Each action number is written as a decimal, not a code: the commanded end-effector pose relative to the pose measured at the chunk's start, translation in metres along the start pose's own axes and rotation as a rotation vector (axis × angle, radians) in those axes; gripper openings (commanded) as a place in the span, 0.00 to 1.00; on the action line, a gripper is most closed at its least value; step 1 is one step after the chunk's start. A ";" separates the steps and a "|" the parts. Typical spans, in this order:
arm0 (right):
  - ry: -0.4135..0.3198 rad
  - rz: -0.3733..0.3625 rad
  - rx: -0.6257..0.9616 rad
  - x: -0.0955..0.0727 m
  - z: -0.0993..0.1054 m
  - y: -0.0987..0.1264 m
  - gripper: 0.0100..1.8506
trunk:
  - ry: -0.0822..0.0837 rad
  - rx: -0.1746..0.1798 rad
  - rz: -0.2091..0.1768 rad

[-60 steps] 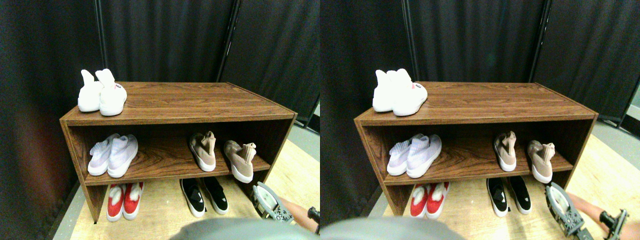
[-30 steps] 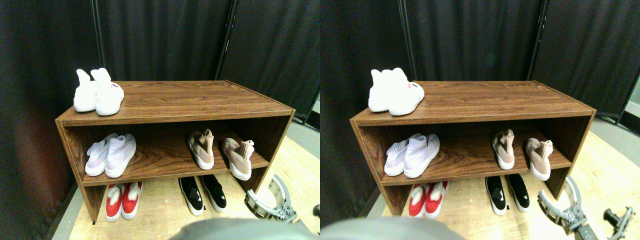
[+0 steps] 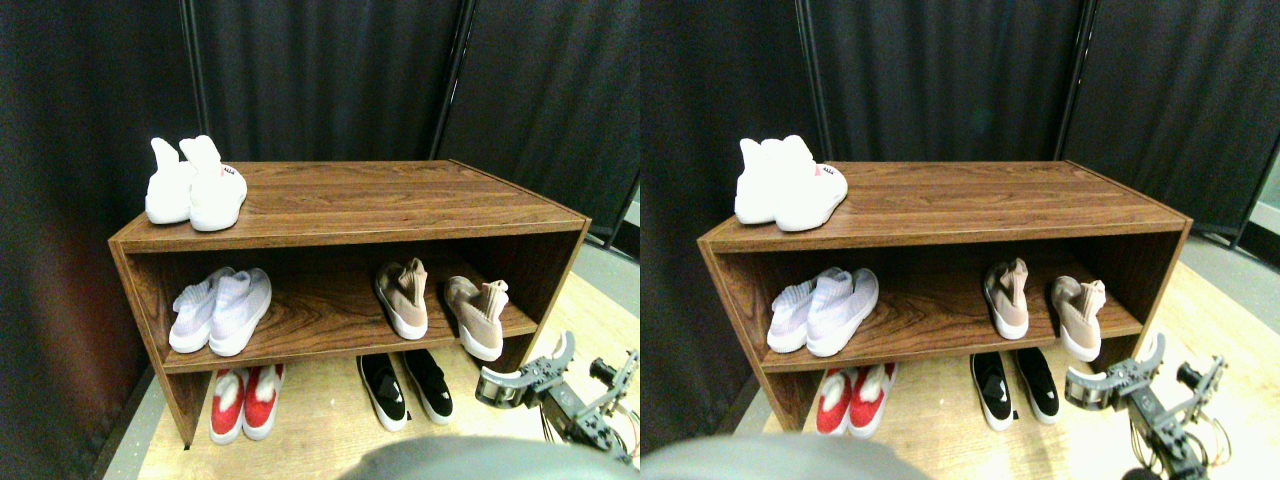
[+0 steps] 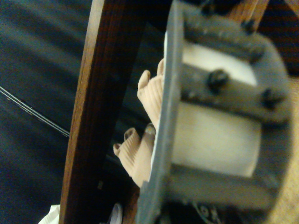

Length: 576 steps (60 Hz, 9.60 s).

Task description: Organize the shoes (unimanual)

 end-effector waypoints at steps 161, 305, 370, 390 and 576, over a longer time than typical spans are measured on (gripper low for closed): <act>-0.290 0.057 -0.259 0.043 0.099 0.001 0.03 | 0.005 -0.053 0.018; -0.352 -0.123 -0.149 0.098 0.033 -0.038 0.03 | 0.003 -0.119 0.123; -0.042 0.212 -0.220 -0.033 0.046 -0.011 0.03 | 0.064 -0.088 0.069; 0.019 0.021 -0.107 -0.032 0.027 -0.065 0.03 | 0.103 -0.091 0.080; -0.005 -0.373 0.034 0.078 -0.037 -0.167 0.03 | 0.135 -0.134 0.149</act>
